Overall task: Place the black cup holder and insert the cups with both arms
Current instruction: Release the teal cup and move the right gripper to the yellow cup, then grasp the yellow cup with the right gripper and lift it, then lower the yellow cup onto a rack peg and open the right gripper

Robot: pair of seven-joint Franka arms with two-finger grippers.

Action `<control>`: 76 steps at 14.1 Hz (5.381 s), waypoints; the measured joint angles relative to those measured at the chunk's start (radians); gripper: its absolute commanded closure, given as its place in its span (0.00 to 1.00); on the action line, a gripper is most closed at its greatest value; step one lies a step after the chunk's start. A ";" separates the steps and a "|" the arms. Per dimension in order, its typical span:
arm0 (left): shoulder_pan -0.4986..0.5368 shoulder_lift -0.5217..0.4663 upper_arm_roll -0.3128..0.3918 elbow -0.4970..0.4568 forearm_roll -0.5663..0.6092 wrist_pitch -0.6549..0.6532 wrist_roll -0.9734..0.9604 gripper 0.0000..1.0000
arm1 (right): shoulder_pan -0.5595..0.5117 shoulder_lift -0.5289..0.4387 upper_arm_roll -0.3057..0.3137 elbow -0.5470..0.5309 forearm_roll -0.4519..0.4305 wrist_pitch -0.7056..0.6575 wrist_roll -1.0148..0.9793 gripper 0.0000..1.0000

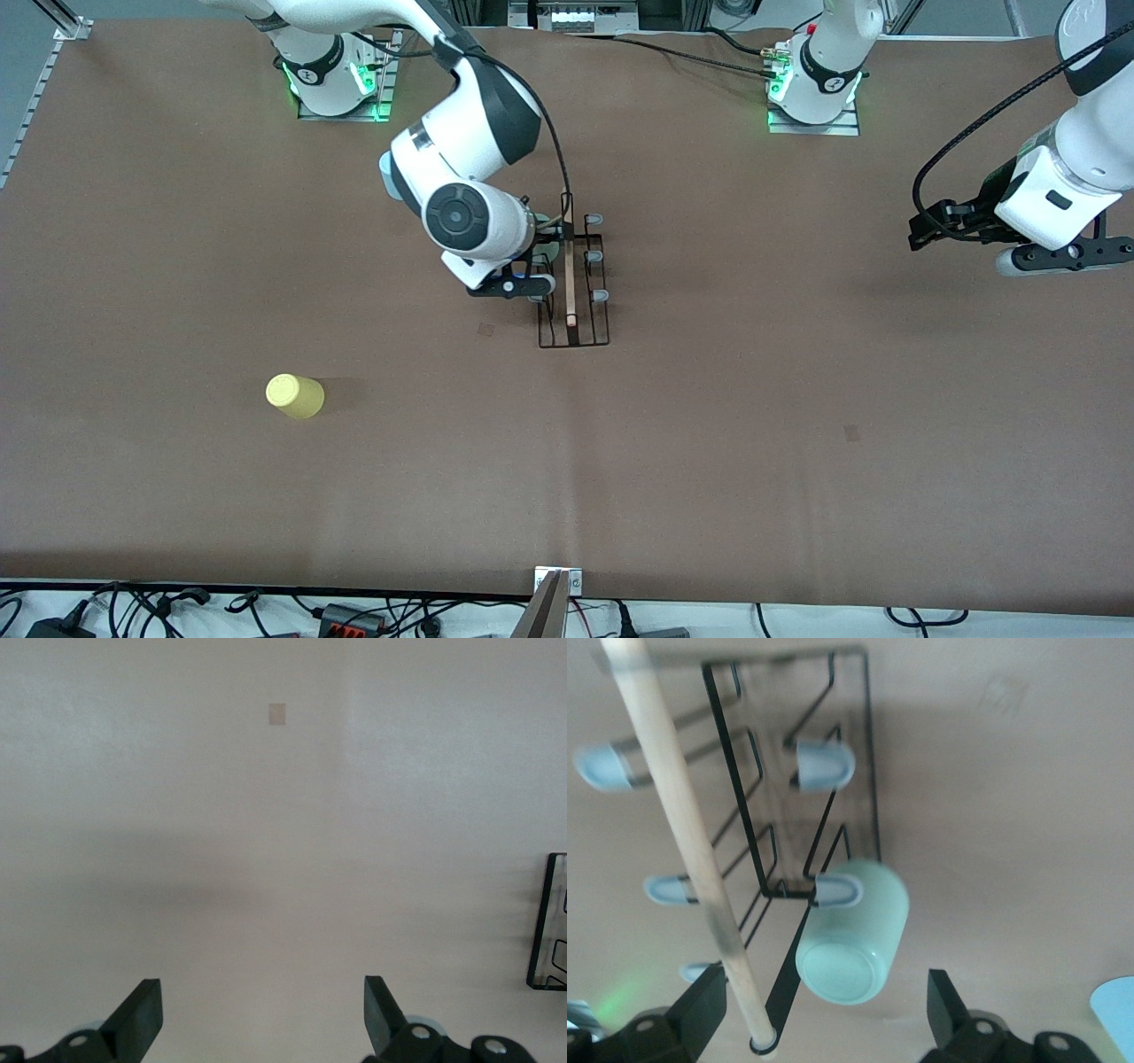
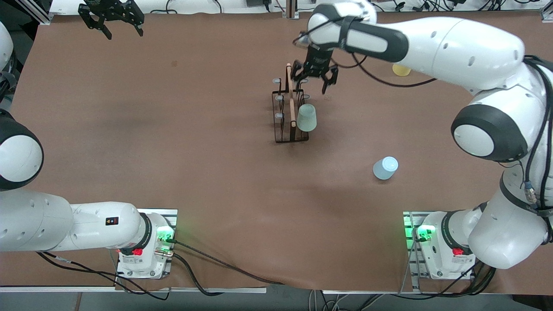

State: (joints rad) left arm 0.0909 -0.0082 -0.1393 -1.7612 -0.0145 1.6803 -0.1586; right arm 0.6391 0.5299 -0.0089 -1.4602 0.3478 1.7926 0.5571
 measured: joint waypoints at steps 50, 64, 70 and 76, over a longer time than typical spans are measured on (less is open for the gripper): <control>0.001 0.000 0.001 0.000 -0.008 -0.015 0.018 0.00 | 0.049 0.193 -0.169 0.360 -0.068 -0.098 -0.097 0.76; 0.041 0.007 0.005 0.003 -0.008 -0.017 0.025 0.00 | 0.084 0.232 -0.162 0.360 -0.018 -0.031 -0.055 0.75; 0.040 0.007 0.005 0.003 -0.008 -0.020 0.052 0.00 | 0.095 0.258 -0.161 0.343 -0.016 -0.011 -0.054 0.72; 0.041 0.007 0.006 0.003 -0.008 -0.020 0.069 0.00 | 0.097 0.273 -0.161 0.333 -0.016 -0.006 -0.053 0.00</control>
State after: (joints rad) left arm 0.1315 -0.0016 -0.1337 -1.7582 -0.0228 1.6598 -0.0901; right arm 0.7366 0.8028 -0.1699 -1.1270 0.3316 1.7866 0.5044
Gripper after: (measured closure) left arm 0.000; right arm 0.194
